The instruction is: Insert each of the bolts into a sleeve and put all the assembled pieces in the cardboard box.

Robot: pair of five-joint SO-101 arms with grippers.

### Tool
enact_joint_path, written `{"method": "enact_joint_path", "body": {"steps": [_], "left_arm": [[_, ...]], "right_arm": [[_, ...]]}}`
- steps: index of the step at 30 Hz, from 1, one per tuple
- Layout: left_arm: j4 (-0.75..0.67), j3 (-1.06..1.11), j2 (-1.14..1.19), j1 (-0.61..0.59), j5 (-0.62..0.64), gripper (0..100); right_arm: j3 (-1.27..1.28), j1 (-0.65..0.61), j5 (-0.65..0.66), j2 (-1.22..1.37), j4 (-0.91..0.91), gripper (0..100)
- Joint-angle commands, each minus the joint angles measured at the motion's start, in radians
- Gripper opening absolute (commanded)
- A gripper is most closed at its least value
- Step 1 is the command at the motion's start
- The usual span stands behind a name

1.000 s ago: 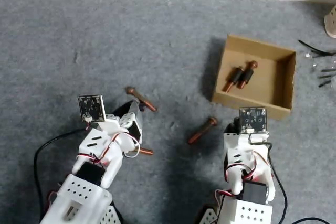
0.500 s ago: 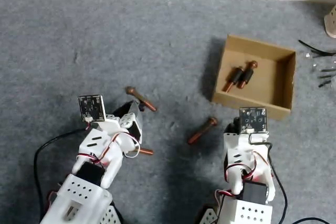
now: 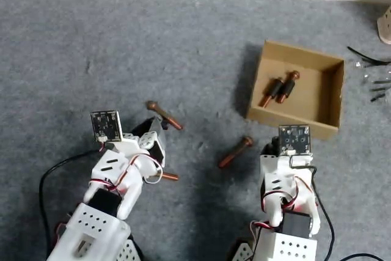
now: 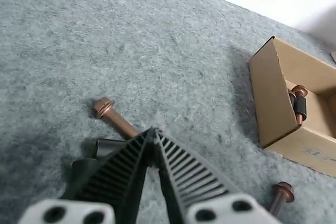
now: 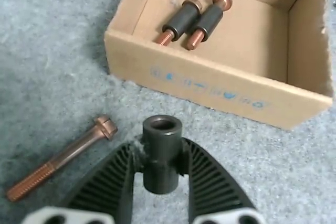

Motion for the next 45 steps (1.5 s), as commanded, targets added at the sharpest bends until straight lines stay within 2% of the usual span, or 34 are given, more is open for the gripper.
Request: {"method": "enact_joint_path", "body": {"steps": [1, 3, 7, 10, 19, 25, 30, 33, 39, 42, 45], "left_arm": [[0.044, 0.021, -0.016, -0.015, -0.002, 1], [0.147, -0.042, -0.008, -0.015, -0.002, 1], [0.509, -0.255, -0.005, -0.044, -0.002, 6], [0.615, -0.346, -0.005, -0.051, -0.002, 15], [0.629, -0.458, 0.067, -0.036, -0.002, 14], [0.588, -0.687, 0.521, -0.035, 0.006, 14], [0.591, -0.931, 0.918, -0.061, 0.138, 14], [0.591, -1.024, 1.078, -0.085, 0.153, 14], [0.588, -1.067, 1.184, -0.093, 0.158, 14], [0.580, -1.082, 1.204, -0.114, 0.213, 14], [0.571, -1.125, 1.250, -0.127, 0.213, 14]], "right_arm": [[0.058, 0.012, 0.012, -0.019, -0.035, 0.5], [0.058, 0.012, 0.012, -0.019, -0.035, 0.5], [0.058, 0.012, 0.012, -0.019, -0.035, 0.5], [0.058, 0.012, 0.012, -0.019, -0.035, 0.5], [0.058, 0.012, 0.012, -0.019, -0.035, 0.5], [0.058, 0.012, 0.014, -0.019, -0.035, 0.5], [0.058, 0.008, 0.014, -0.019, -0.035, 0.5], [0.059, 0.007, 0.046, -0.019, -0.036, 0.5], [0.059, 0.007, 0.058, -0.019, -0.038, 0.5], [0.059, 0.007, 0.058, -0.019, -0.038, 0.5], [0.059, 0.007, 0.060, -0.019, -0.038, 0.5]]}}
